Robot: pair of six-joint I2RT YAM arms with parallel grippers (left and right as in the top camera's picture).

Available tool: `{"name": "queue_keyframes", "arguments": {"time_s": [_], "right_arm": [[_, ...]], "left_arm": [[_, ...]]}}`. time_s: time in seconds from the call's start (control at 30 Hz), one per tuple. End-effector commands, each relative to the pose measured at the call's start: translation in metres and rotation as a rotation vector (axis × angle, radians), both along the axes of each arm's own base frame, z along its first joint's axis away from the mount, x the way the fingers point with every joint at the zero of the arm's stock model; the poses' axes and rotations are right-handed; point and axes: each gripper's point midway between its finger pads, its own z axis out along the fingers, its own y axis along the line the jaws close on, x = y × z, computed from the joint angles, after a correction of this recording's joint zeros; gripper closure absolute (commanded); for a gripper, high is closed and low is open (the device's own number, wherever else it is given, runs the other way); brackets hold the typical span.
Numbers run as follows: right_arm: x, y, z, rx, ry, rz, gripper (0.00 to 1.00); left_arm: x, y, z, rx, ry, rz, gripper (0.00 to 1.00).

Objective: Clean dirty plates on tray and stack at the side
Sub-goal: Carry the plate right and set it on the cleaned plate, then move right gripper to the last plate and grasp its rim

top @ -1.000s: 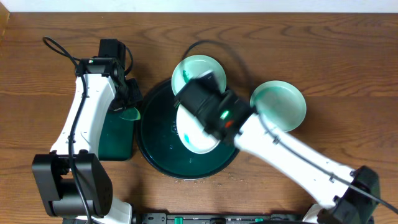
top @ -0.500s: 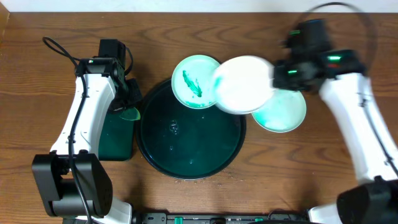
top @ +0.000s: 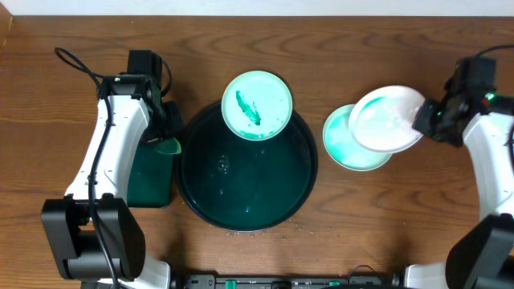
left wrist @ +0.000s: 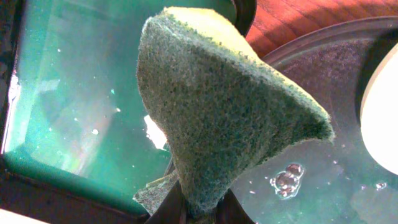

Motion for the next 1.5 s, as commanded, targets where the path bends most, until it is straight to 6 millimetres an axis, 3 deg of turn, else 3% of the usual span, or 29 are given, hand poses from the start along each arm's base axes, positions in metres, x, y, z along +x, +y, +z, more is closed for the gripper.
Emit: {"name": "queue_keyframes", "arguments": {"time_s": [0.0,0.1,0.23,0.3,0.37,0.43,0.5,0.63,0.77,0.9,1.0,1.2,1.37,1.47], "right_arm": [[-0.004,0.018,-0.023,0.057,0.001,0.067,0.99],[-0.006,0.032,-0.034,0.112,-0.006,0.096,0.99],[-0.005,0.053,-0.034,0.16,-0.012,0.159,0.98],[-0.005,0.063,-0.033,0.174,-0.011,0.184,0.93],[-0.006,0.07,-0.033,0.177,-0.005,0.203,0.79],[-0.008,0.074,-0.033,0.178,0.003,0.215,0.55],[-0.009,0.076,-0.03,0.18,0.012,0.218,0.47],[-0.003,0.078,-0.008,0.165,0.004,0.27,0.43],[0.017,0.097,0.031,0.144,-0.078,0.389,0.39],[0.046,0.137,0.063,0.126,-0.167,0.525,0.39],[0.071,0.173,0.07,0.125,-0.194,0.635,0.43],[0.119,0.24,0.052,0.105,-0.163,0.837,0.43],[0.146,0.278,0.01,0.096,-0.119,0.94,0.48],[0.152,0.297,-0.02,0.121,-0.093,0.969,0.51]], "left_arm": [[0.005,0.004,0.011,0.015,-0.039,-0.005,0.93],[0.005,0.004,0.011,0.015,-0.039,-0.005,0.93],[0.006,0.004,0.012,0.015,-0.042,-0.005,0.93],[0.006,0.004,0.012,0.015,-0.042,-0.005,0.93],[0.006,0.004,0.012,0.015,-0.043,-0.005,0.93],[0.006,0.004,0.012,0.015,-0.043,-0.005,0.93],[0.006,0.004,0.012,0.015,-0.043,-0.005,0.93],[0.006,0.004,0.012,0.015,-0.043,-0.005,0.93],[0.006,0.004,0.012,0.015,-0.043,-0.005,0.93],[0.007,0.004,0.012,0.015,-0.047,-0.004,0.93],[0.007,0.004,0.012,0.015,-0.05,-0.005,0.93],[0.007,0.004,0.012,0.015,-0.05,-0.005,0.93],[0.008,0.004,0.012,0.015,-0.05,-0.004,0.93],[0.008,0.004,0.012,0.015,-0.05,-0.004,0.93]]}}
